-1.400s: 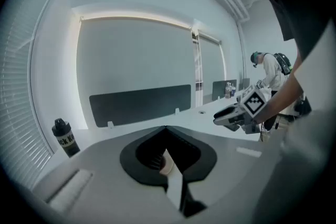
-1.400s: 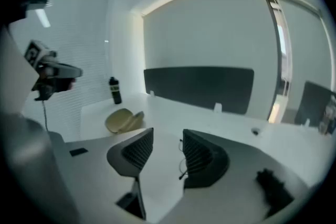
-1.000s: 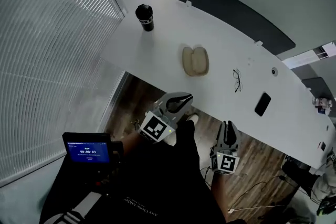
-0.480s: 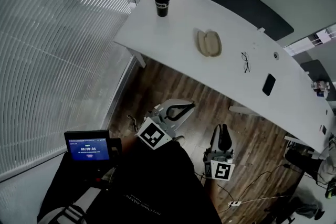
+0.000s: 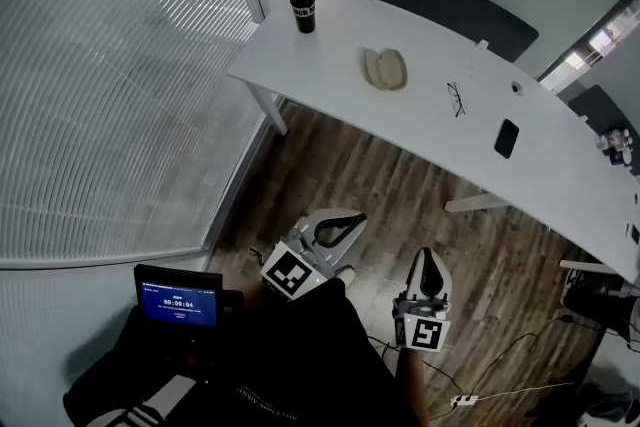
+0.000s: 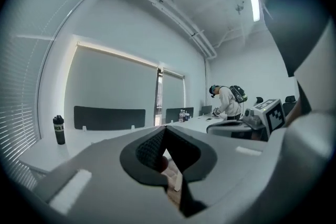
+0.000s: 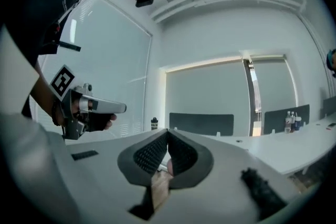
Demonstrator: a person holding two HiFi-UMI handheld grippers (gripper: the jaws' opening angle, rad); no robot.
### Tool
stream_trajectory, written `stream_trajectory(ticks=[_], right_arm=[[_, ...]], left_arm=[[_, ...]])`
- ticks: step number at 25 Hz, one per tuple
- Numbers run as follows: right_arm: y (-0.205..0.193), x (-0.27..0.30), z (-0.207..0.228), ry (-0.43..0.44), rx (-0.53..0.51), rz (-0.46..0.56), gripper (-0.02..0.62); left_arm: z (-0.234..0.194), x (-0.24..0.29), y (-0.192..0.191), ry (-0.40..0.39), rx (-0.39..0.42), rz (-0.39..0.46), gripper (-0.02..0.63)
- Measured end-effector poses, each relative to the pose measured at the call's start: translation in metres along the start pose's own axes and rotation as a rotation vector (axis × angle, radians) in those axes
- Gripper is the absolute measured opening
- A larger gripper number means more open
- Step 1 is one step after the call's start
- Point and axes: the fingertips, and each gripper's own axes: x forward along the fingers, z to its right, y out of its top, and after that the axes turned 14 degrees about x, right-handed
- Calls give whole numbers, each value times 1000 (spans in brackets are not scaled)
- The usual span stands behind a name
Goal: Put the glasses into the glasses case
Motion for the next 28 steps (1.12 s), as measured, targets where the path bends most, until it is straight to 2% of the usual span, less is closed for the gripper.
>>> stream_trajectory(ticks=[3,7,10,17,22,25,28], right_arm=[[11,-24,10,0,-11,44,9],[22,-28,22,-53,32,100,8],[37,-32,19,-69,49,144,8],[39,-31,16,-50,66,144,8],[38,-28,16,-31,94,147,8],[40,-32,17,-24,74,118,8],[43,5,17,-74,114,100,8]], left_arm=[[25,-10,7,-22,2,8,6],[18,-9,1,-24,-92,15,6],[13,-6,14,-44,-95,56,6],[8,-7,19,-41,-119,95,6],[5,-12,5,-28,-109,79,6],[12,-10,2,-35,-113,68,6],[-21,2,-10,-83,-126,75,6]])
